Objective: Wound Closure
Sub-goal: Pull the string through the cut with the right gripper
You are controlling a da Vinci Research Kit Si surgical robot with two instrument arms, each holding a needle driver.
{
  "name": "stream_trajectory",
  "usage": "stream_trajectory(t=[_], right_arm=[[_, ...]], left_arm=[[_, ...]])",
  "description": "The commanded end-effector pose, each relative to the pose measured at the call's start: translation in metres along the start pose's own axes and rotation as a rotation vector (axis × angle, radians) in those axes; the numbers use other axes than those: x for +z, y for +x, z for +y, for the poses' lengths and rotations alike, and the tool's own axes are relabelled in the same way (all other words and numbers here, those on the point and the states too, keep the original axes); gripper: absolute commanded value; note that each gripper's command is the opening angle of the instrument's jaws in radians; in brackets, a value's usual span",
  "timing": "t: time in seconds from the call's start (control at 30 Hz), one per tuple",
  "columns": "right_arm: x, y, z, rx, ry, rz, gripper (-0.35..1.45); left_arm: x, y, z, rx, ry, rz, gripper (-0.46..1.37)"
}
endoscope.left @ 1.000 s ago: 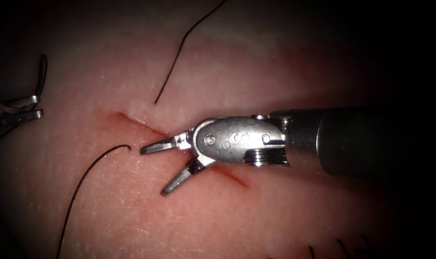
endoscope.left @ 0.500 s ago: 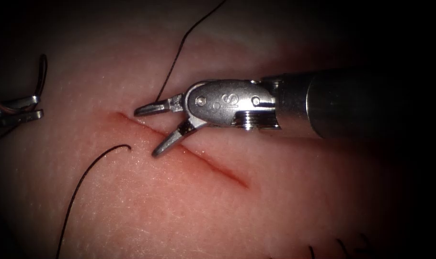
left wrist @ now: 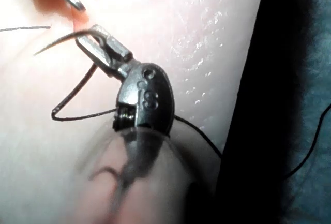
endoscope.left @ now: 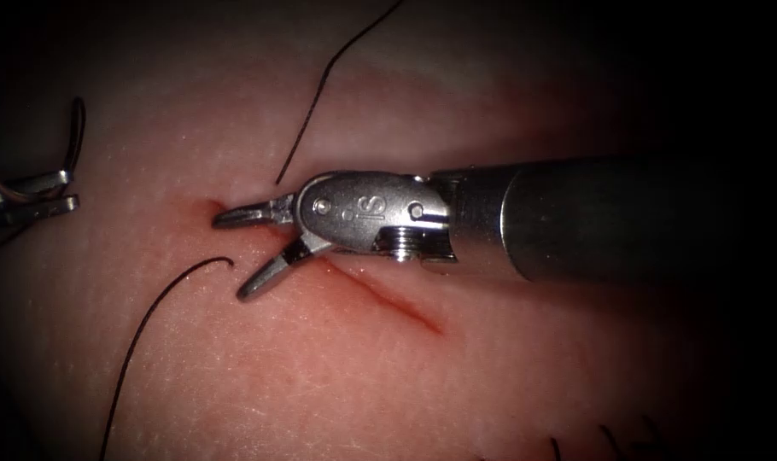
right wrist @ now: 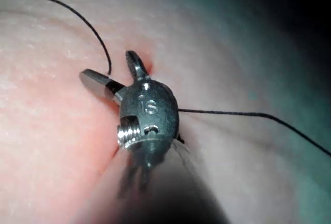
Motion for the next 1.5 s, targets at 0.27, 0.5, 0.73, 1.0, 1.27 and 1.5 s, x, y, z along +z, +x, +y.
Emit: stream_trajectory(t=[0.27, 0.5, 0.73, 1.0, 1.27, 1.5], right_arm=[[0.001, 0.0003, 0.0003, 0.001, 0.016, 0.007, 0.8], [0.0011, 0.0003, 0.0003, -0.004, 0.055, 0.019, 0.18], [0.0011, 0.0003, 0.0002, -0.01, 0.072, 0.024, -0.35], [0.0003, 0.0011, 0.0005, -0.036, 0.076, 0.028, -0.35], [-0.0004, 0.0028, -0.0008, -0.178, 0.07, 0.032, -0.35], [0.0004, 0.0049, -0.0042, -0.26, 0.109, 0.056, -0.35]], left_arm=[[-0.0001, 0.0, 0.0, -0.001, -0.004, 0.001, -0.35], [-0.0001, 0.0, -0.0001, -0.001, -0.005, 0.002, -0.35], [-0.0003, 0.0, -0.0001, -0.001, -0.005, 0.002, -0.35], [-0.0003, 0.0, -0.0001, -0.001, -0.006, 0.003, -0.35], [-0.0003, 0.0, -0.0001, -0.001, -0.006, 0.003, -0.35], [-0.0003, -0.0001, -0.0001, -0.001, -0.006, 0.003, -0.35]])
